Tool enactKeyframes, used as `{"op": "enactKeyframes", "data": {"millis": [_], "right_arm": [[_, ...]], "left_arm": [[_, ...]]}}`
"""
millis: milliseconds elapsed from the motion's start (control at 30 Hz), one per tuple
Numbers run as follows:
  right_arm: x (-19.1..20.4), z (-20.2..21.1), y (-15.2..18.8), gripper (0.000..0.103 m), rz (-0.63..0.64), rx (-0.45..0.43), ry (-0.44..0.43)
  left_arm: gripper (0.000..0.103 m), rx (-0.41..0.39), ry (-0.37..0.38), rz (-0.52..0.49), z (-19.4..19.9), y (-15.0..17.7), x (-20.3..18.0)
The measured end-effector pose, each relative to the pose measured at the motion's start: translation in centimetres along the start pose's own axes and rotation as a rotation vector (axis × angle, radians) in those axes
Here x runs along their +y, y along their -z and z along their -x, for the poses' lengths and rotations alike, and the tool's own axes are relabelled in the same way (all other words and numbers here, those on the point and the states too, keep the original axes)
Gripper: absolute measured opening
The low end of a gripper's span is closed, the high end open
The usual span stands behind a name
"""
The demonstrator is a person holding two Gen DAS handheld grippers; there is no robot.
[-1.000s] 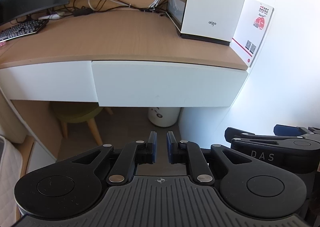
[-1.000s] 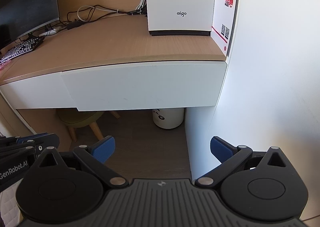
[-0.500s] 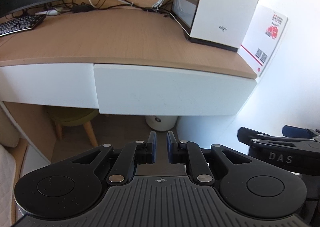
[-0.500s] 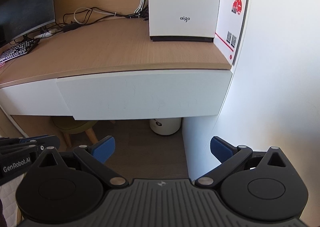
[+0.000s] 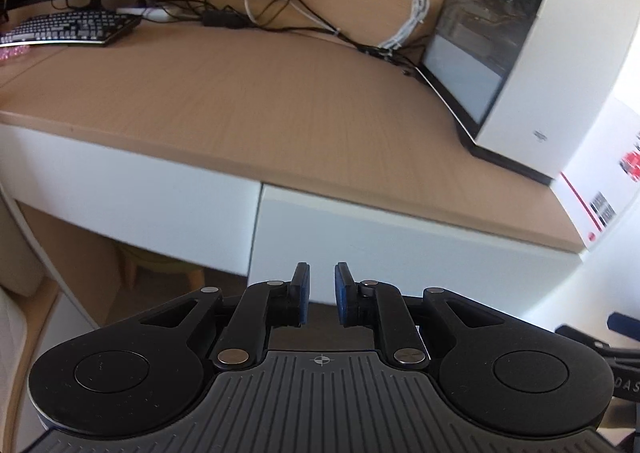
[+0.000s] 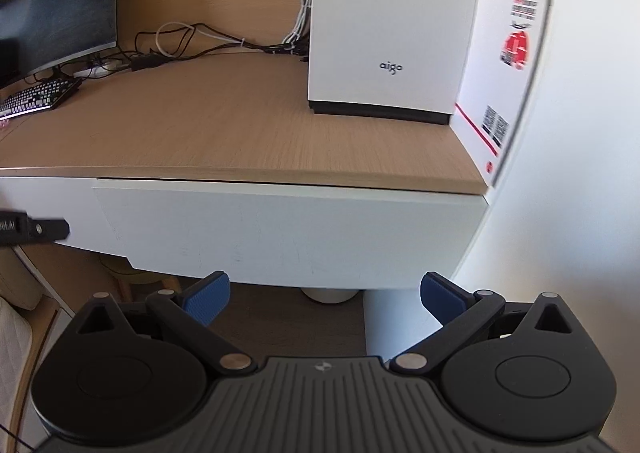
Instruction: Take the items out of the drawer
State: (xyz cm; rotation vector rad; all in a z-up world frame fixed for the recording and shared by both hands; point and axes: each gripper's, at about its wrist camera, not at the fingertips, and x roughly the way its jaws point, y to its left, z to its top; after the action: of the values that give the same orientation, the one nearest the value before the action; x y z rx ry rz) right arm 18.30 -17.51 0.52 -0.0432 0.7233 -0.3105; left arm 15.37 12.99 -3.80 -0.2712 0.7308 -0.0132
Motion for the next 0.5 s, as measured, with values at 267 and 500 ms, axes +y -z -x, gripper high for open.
{"op": "enactKeyframes", "data": {"millis": [267, 500], "right_arm": [[-0.5, -4.4, -2.2, 0.102, 0.010, 0.031, -0.026], [-2.1, -6.9, -2.7, 0.102, -0.010, 0.072, 0.002]], "left_arm": [[0.015, 0.015, -0.036, 0.027, -4.8, -4.1, 1.8], [0.015, 0.022, -0.070, 0.025, -6.2, -5.2, 2.8]]}}
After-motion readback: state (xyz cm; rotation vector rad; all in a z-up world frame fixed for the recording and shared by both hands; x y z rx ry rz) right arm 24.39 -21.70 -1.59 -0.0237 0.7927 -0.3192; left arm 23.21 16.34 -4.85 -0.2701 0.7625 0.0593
